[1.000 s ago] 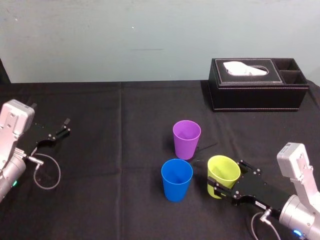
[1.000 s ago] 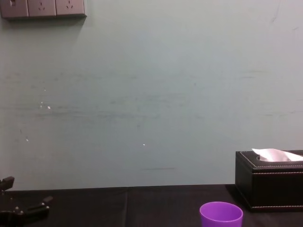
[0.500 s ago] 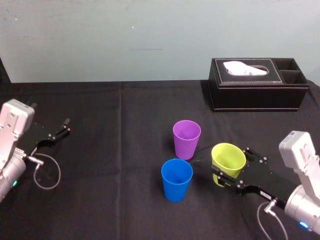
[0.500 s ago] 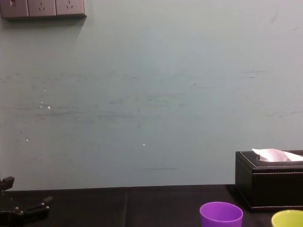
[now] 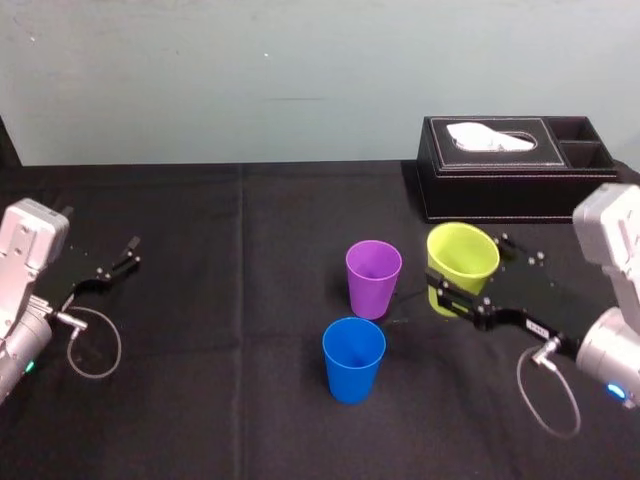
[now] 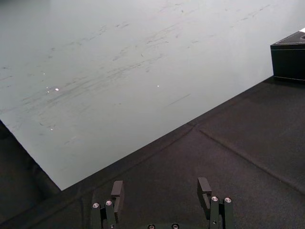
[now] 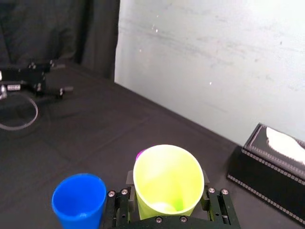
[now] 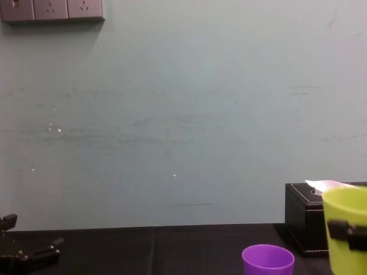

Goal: Stack the three plastic cups sequentially using one hand.

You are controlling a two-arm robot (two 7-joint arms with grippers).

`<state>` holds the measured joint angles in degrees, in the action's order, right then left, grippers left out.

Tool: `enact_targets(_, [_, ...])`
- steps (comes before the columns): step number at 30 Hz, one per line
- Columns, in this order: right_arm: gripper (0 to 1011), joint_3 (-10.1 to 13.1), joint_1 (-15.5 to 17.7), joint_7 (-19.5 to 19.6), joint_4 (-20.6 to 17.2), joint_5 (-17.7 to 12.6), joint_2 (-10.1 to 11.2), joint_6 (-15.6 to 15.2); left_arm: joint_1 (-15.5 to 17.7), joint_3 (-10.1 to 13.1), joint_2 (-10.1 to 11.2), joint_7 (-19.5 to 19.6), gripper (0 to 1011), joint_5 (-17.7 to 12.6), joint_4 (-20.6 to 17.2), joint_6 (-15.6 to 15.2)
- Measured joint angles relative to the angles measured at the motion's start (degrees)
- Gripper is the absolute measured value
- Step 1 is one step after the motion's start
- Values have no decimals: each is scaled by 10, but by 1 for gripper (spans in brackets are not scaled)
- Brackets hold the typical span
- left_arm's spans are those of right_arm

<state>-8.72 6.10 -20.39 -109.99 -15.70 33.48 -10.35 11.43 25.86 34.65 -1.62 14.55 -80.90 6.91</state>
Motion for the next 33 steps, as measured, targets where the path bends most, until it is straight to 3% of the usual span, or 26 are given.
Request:
enact_targets(8, [749, -18, -36, 11, -1, 3, -22, -25, 0, 0, 0, 0, 1010, 0, 0, 0])
enact_targets(19, [748, -55, -88, 27, 28, 22, -60, -56, 0, 0, 0, 0, 1010, 0, 0, 0])
enact_targets(33, [749, -74, -118, 28, 65, 36, -84, -68, 0, 0, 0, 0, 1010, 0, 0, 0])
